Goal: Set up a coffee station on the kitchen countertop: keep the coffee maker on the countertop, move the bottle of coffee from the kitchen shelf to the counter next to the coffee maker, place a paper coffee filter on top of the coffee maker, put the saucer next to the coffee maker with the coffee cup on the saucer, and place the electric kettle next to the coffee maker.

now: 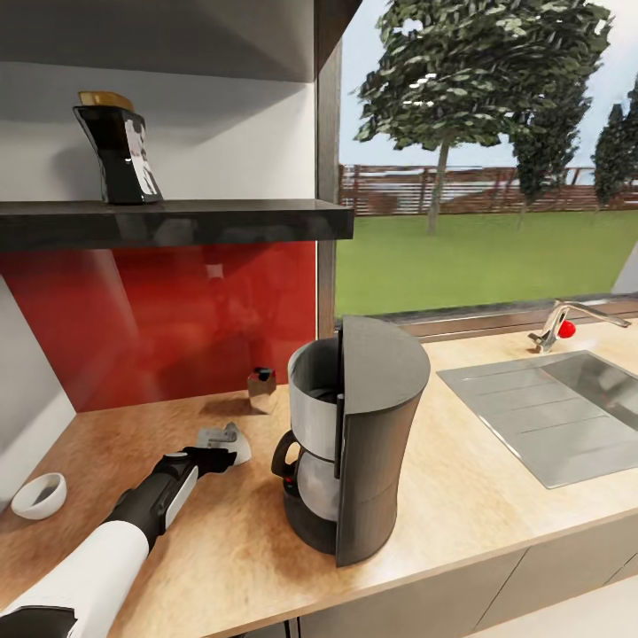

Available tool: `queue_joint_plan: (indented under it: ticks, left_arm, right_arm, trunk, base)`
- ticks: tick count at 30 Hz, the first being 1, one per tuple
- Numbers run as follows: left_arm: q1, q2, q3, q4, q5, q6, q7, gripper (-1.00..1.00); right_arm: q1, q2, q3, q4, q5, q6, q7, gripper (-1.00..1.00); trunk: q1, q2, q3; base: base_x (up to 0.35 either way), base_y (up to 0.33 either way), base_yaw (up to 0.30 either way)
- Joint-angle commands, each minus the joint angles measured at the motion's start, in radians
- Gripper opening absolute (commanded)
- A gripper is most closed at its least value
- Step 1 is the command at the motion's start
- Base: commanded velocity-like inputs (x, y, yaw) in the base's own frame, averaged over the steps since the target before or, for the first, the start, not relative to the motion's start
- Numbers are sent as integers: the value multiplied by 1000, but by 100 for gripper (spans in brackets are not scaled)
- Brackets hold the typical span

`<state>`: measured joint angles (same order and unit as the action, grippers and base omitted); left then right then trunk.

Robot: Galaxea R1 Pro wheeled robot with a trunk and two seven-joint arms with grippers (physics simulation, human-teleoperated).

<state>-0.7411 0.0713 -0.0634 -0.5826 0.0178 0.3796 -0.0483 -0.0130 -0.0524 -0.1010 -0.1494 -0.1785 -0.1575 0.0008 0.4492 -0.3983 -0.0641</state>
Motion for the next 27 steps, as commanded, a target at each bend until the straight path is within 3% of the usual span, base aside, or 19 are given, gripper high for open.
queue_joint_plan:
  ticks: [1,27]
  left_arm:
    - [0,1,-6,0,5,5,-1,-100]
    - [-1,6,-1,-19,7,6,-7,-100]
  right_arm:
    - [-1,0,-2,1,-7,-4,1,100]
    - [-1,-1,-2,1,-7,-4,1,100]
  trunk:
    - [1,-2,-3]
    - [1,-2,-3]
  base:
    - [0,0,0]
    - [0,0,0]
